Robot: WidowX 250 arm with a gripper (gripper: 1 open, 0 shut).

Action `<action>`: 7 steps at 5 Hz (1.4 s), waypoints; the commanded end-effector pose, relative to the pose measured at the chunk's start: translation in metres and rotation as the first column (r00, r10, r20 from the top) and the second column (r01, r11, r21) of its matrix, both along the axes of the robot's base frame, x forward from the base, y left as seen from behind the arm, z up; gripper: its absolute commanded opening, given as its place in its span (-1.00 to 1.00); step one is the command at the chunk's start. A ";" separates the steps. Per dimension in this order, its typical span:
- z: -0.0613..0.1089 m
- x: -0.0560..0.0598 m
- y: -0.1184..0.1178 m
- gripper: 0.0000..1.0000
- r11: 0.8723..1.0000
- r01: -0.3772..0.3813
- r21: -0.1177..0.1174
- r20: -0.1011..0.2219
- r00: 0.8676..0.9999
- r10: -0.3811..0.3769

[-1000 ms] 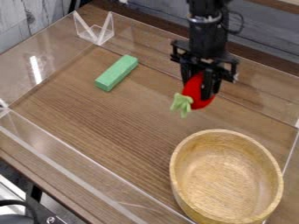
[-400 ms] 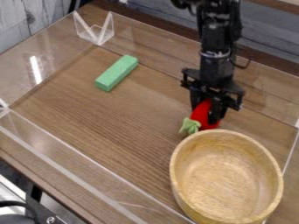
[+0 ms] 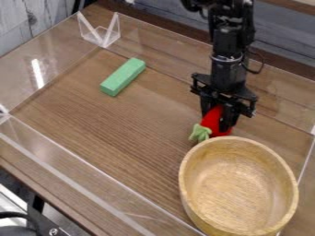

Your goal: Move the red object to the right side of the table

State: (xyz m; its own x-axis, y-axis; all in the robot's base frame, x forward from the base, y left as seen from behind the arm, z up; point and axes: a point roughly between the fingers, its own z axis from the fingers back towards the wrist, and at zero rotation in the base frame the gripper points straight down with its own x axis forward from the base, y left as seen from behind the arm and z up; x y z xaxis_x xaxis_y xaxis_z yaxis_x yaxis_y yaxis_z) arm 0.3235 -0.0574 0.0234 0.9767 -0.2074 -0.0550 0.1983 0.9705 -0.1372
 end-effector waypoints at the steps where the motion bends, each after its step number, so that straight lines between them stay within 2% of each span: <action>1: 0.003 0.005 -0.002 -1.00 1.000 0.004 0.002 0.026 1.000 -0.004; 2: 0.000 0.006 -0.002 -1.00 1.000 0.000 0.003 0.024 1.000 0.000; 3: 0.006 0.006 0.001 1.00 1.000 -0.007 0.001 0.028 1.000 0.007; 4: 0.006 0.007 0.004 -1.00 1.000 -0.017 0.001 0.029 0.999 0.017; 5: 0.011 0.008 0.006 1.00 1.000 -0.027 0.002 0.033 0.999 0.027; 6: 0.016 0.008 0.009 1.00 0.999 -0.036 0.001 0.038 0.999 0.036; 7: 0.030 0.008 0.012 1.00 0.999 -0.043 -0.009 0.057 0.997 0.043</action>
State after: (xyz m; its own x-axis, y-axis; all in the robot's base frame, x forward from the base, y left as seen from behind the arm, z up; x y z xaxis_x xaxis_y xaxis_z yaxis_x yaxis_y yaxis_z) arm 0.3217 -0.0471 0.0253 0.9816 -0.1701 -0.0862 0.1569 0.9773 -0.1424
